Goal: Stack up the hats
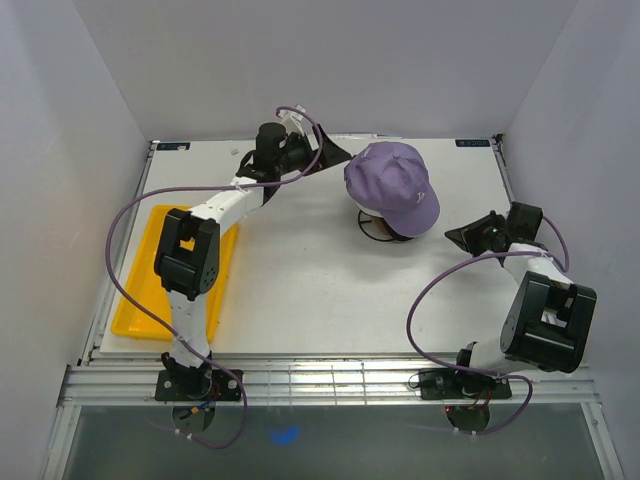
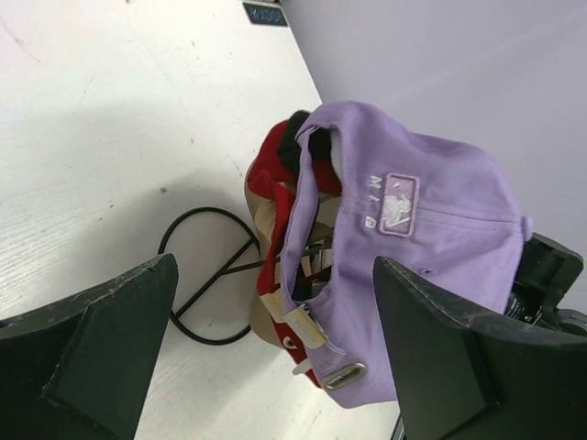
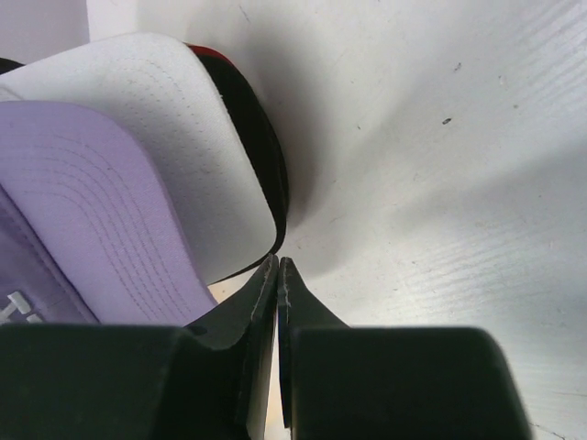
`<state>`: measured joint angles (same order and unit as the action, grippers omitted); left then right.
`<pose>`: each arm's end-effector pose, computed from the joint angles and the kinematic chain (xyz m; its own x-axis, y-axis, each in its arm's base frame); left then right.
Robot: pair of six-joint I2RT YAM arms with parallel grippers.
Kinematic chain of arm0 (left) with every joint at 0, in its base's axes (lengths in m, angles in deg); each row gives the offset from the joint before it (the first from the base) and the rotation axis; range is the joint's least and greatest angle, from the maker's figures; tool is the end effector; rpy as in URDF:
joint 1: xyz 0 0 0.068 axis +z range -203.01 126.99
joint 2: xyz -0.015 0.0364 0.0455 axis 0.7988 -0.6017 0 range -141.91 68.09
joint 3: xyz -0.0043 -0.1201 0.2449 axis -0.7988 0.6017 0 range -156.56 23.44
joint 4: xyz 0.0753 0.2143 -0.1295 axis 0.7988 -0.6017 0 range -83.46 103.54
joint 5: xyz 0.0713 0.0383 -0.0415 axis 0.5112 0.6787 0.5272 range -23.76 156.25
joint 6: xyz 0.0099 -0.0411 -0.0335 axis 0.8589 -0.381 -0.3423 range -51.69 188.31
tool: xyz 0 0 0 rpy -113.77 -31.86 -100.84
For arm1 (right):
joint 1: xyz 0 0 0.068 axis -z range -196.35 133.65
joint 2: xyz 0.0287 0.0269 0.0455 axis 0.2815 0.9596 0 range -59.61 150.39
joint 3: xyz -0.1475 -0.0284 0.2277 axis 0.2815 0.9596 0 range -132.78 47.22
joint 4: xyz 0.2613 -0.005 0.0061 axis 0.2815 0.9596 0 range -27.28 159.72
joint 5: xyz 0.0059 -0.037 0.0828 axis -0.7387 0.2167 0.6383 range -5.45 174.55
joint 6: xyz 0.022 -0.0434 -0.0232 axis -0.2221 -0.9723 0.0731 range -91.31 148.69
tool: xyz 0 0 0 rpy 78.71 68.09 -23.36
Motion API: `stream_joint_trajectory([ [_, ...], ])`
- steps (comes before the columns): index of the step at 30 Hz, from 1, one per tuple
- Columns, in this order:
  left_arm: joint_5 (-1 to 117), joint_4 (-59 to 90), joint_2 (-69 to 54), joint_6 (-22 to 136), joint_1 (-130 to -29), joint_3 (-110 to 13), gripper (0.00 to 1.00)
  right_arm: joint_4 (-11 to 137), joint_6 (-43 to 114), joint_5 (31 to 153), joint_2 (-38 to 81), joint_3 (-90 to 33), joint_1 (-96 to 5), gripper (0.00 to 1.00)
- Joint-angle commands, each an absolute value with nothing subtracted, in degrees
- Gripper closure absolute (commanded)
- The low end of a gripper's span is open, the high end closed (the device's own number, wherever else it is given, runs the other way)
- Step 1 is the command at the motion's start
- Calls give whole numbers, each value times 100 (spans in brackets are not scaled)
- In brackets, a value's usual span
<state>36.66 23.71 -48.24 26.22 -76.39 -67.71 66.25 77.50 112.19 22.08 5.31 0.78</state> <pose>0.4389 -0.2090 0.2731 -0.7011 -0.3320 -0.6311 0.4216 0.5208 -0.7423 0.2775 -0.0682 0.1917 -0.4780 0.8450 -0.2397 0.4527 0.4709 0.7572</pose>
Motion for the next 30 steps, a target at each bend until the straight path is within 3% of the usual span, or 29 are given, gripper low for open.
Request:
stream_joint_trajectory([
  [1,3662,2628,-4257,2524,-7578,-6726,2,6632,7632,11356,1985,222,88,92],
  [6,3768,2646,-4204,2428,-7560,-6743,5,6869,7510,11321,1871,-94,88,92],
  [9,3724,2646,-4344,2217,-7569,-6866,15,6931,7474,11355,1800,-296,70,89],
  [14,3733,2646,-4389,2146,-7682,-6840,44,7063,7307,11417,1897,-779,-132,87],
  [17,3794,2646,-4310,2207,-7806,-6753,56,7274,7167,11260,2063,-1271,-334,87],
  [30,4137,2453,-4054,2419,-8131,-6506,70,7397,7166,11189,2713,-2713,-1089,86],
])
